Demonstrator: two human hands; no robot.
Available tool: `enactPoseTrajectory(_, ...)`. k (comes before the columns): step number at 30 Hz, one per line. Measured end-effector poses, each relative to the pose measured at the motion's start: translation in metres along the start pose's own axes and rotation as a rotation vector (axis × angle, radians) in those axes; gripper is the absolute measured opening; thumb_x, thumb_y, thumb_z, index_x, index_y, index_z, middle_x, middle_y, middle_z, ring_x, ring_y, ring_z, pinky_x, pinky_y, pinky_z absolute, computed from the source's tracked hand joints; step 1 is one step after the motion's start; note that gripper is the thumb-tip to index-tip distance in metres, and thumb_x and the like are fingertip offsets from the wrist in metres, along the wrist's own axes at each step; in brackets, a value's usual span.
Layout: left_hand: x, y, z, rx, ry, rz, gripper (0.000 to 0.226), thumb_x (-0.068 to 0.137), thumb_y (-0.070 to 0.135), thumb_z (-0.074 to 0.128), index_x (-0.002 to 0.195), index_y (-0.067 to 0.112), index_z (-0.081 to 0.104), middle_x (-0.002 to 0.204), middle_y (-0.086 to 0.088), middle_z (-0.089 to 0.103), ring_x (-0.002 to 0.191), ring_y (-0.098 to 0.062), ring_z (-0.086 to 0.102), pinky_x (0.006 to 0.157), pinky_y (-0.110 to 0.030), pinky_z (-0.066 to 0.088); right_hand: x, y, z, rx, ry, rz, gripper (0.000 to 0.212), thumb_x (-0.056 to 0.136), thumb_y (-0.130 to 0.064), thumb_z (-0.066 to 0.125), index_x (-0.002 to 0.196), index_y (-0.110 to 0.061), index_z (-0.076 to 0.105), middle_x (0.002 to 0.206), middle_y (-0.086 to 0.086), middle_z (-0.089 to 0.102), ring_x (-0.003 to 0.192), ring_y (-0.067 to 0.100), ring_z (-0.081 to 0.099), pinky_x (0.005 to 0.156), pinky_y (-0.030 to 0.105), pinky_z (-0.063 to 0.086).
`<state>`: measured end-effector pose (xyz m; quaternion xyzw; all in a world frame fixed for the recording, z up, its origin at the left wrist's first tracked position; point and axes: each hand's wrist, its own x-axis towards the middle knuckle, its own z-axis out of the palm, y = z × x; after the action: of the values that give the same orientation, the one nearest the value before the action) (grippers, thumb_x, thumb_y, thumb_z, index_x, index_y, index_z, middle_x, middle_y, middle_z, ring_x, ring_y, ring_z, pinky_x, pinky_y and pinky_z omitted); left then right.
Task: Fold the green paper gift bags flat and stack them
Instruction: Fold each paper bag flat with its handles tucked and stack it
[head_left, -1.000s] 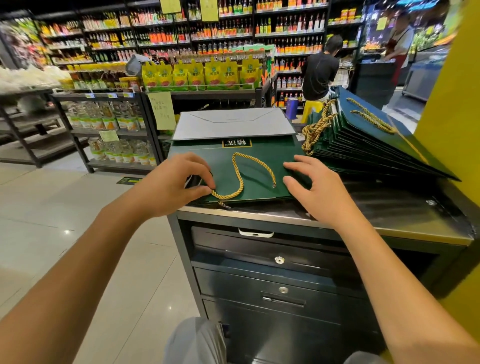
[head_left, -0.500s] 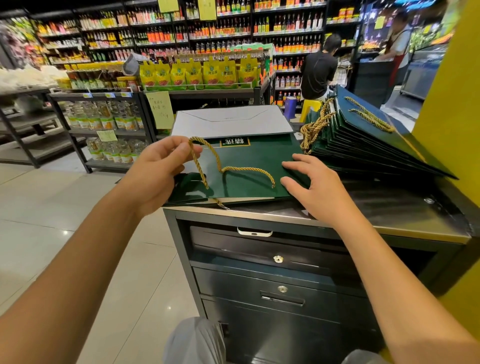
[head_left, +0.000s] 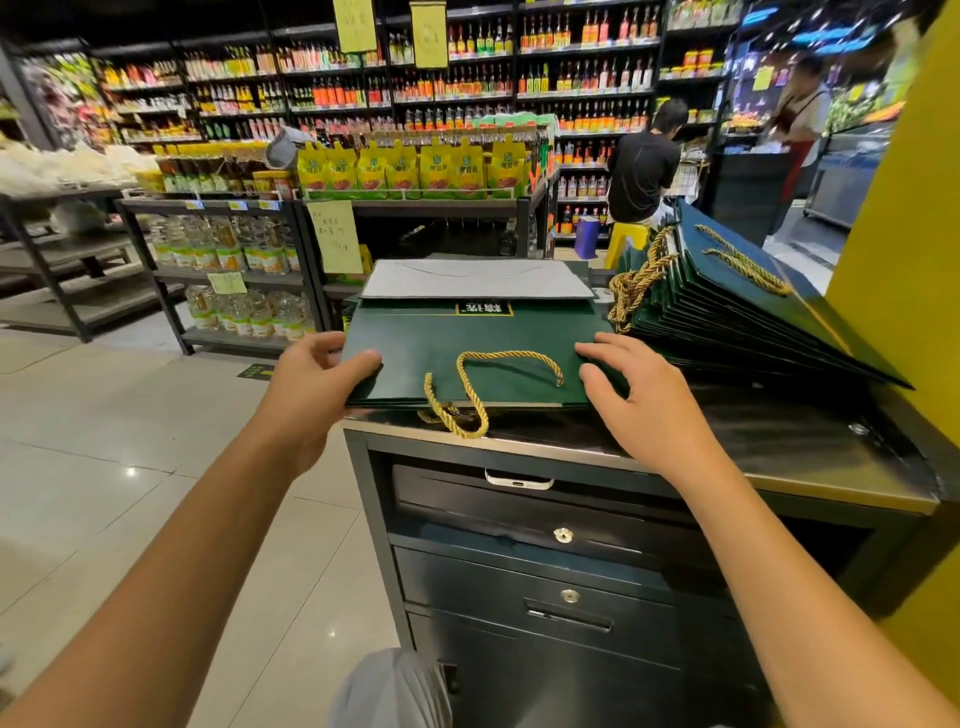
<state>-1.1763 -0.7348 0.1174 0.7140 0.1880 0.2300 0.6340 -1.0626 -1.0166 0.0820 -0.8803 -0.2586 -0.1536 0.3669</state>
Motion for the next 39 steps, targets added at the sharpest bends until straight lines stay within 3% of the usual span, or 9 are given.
enactPoseTrajectory(6,-0.006,0.002,-0.001,-0.22,-0.108,-0.116,0.023,0.101,0.015,0.059,0.122,0.005,0.062,0.117,-0.015,0.07,0.093,-0.023,0.074,0.071,-0.033,0.065,-0.008,-0.014,0.002,-0.134,0.167,-0.191,0.051,0.099,-0.048,0.041,0.132,-0.016,0.065,0.132,-0.001,0.066,0.133,0.02,0.053,0.114,0.046,0.041)
enactPoseTrajectory(11,-0.006,0.012,-0.001,-0.293,-0.118,-0.144,0.018,0.101,0.013,0.059,0.117,0.006,0.062,0.114,-0.017,0.07,0.073,-0.018,0.075,0.054,-0.024,0.058,-0.01,-0.043,0.007,-0.22,-0.075,-0.35,0.069,0.092,-0.059,0.046,0.153,-0.027,0.041,0.153,-0.005,0.048,0.144,0.013,0.038,0.119,0.041,0.033)
enactPoseTrajectory(16,-0.012,0.027,0.002,-0.371,-0.15,-0.173,0.02,0.102,0.013,0.058,0.12,0.005,0.06,0.114,-0.019,0.07,0.078,-0.02,0.075,0.054,-0.024,0.057,-0.001,-0.076,0.014,-0.413,-0.082,-0.391,0.082,0.092,-0.037,0.066,0.16,-0.031,0.021,0.152,-0.004,0.046,0.137,0.02,0.044,0.112,0.044,0.041)
enactPoseTrajectory(21,-0.019,0.04,0.006,-0.436,-0.237,-0.107,0.027,0.106,0.03,0.049,0.122,0.013,0.062,0.11,-0.017,0.074,0.085,-0.025,0.076,0.059,-0.028,0.059,0.007,-0.098,0.004,-0.452,0.032,-0.383,0.086,0.093,-0.002,0.059,0.16,-0.037,0.018,0.152,-0.009,0.045,0.134,0.02,0.048,0.106,0.041,0.043)
enactPoseTrajectory(26,-0.017,0.045,0.01,-0.41,-0.313,-0.064,0.038,0.109,0.038,0.037,0.128,0.014,0.061,0.111,-0.011,0.076,0.092,-0.026,0.076,0.075,-0.034,0.062,0.019,-0.104,-0.017,-0.176,0.291,-0.34,0.08,0.086,0.013,0.061,0.149,-0.033,0.045,0.136,-0.01,0.063,0.122,0.014,0.061,0.097,0.037,0.053)
enactPoseTrajectory(30,-0.014,0.042,0.02,-0.432,-0.354,-0.113,0.034,0.104,0.029,0.051,0.132,0.012,0.059,0.114,-0.014,0.075,0.101,-0.03,0.075,0.074,-0.032,0.063,0.028,-0.102,-0.042,0.111,0.443,-0.29,0.037,0.094,0.008,0.058,0.125,-0.012,0.062,0.085,-0.013,0.063,0.073,0.0,0.061,0.071,0.028,0.057)
enactPoseTrajectory(32,-0.017,0.037,0.029,-0.431,-0.387,-0.134,0.036,0.102,0.027,0.056,0.133,0.01,0.059,0.115,-0.015,0.075,0.104,-0.03,0.074,0.081,-0.034,0.063,0.028,-0.104,-0.053,0.254,0.492,-0.204,0.023,0.099,0.001,0.055,0.119,-0.005,0.063,0.077,-0.01,0.059,0.064,-0.005,0.056,0.064,0.015,0.048)
enactPoseTrajectory(36,-0.024,0.025,0.048,-0.373,-0.463,-0.159,0.049,0.096,0.037,0.061,0.136,0.009,0.054,0.122,-0.01,0.073,0.11,-0.025,0.072,0.095,-0.035,0.058,0.025,-0.107,-0.056,0.727,0.552,0.083,0.008,0.103,-0.033,0.054,0.103,-0.033,0.062,0.092,-0.007,0.067,0.078,-0.004,0.06,0.078,0.029,0.05)
enactPoseTrajectory(39,-0.03,0.024,0.061,-0.376,-0.524,-0.163,0.047,0.097,0.039,0.059,0.135,0.011,0.056,0.126,-0.009,0.07,0.111,-0.024,0.071,0.098,-0.038,0.057,0.026,-0.108,-0.05,1.116,0.565,0.192,0.013,0.104,-0.024,0.056,0.105,-0.033,0.066,0.101,-0.021,0.073,0.098,-0.004,0.066,0.094,0.035,0.05)
